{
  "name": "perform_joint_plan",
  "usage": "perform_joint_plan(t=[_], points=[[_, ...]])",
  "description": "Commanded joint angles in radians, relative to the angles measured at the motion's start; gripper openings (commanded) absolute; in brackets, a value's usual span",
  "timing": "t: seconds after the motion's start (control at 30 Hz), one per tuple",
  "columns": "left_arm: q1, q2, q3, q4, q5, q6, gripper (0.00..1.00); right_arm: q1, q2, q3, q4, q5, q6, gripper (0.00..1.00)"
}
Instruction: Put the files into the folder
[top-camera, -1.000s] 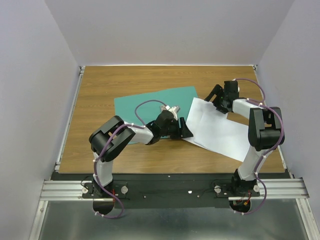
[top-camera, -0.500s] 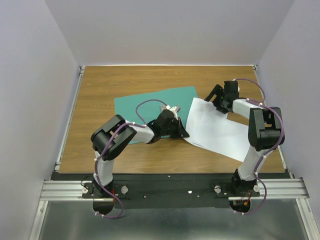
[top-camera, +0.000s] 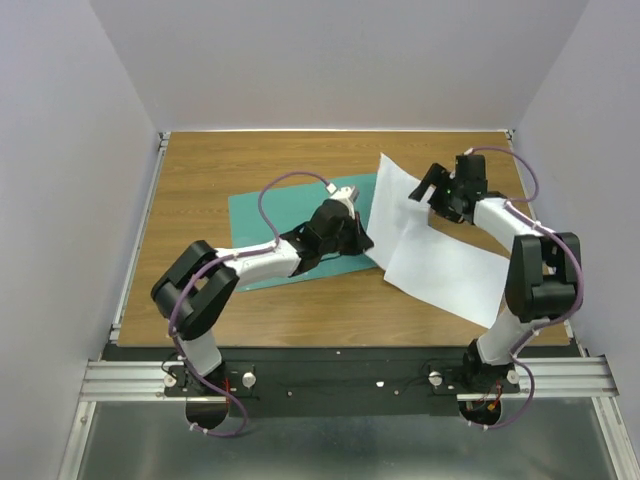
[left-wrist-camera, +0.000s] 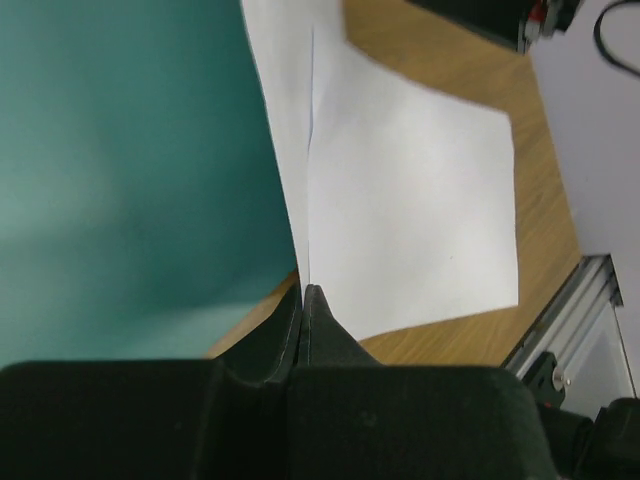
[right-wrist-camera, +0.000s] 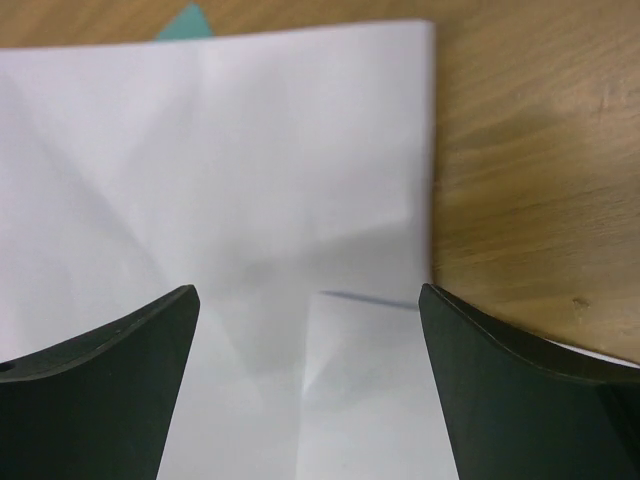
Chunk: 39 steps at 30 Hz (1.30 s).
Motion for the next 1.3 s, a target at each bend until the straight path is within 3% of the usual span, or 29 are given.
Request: perform_joint_plan(t=[0.0, 0.23, 0.4, 0.47, 0.67, 0.8, 0.93, 1.07, 1.27], points=[[0.006, -0.137, 0.074, -0.130, -0.227, 0.127, 0.00, -0.002, -0.189, -0.052, 0.018, -0.075, -0.046, 1.00], [0.018, -0.249, 0.042, -0.185, -0.266, 0.152, 0.00, -0.003, -0.302, -0.176, 0.158, -0.322, -0.028, 1.00], [0.072, -0.324, -0.073, -0.181, -0.209, 0.049, 0.00, -0.003, -0.263, -0.262, 0.340, -0.572, 0.055, 1.00], [0.092, -0.369, -0.112, -0.179, -0.204, 0.003, 0.00, -0.002, -0.258, -0.289, 0.374, -0.589, 0.105, 1.00], [0.161, -0.461, -0.218, -0.234, -0.164, -0.161, 0.00, 0.044, -0.230, -0.415, 0.500, -0.604, 0.291, 1.00], [0.176, -0.484, -0.248, -0.263, -0.144, -0.235, 0.00, 0.144, -0.238, -0.425, 0.431, -0.499, 0.305, 1.00], [0.176, -0.505, -0.244, -0.300, -0.172, -0.281, 0.00, 0.272, -0.273, -0.498, 0.455, -0.421, 0.447, 1.00], [0.176, -0.510, -0.258, -0.285, -0.168, -0.331, 0.00, 0.340, -0.333, -0.627, 0.579, -0.332, 0.598, 1.00], [0.176, -0.490, -0.256, -0.265, -0.103, -0.356, 0.00, 0.454, -0.307, -0.670, 0.693, -0.243, 0.734, 1.00]])
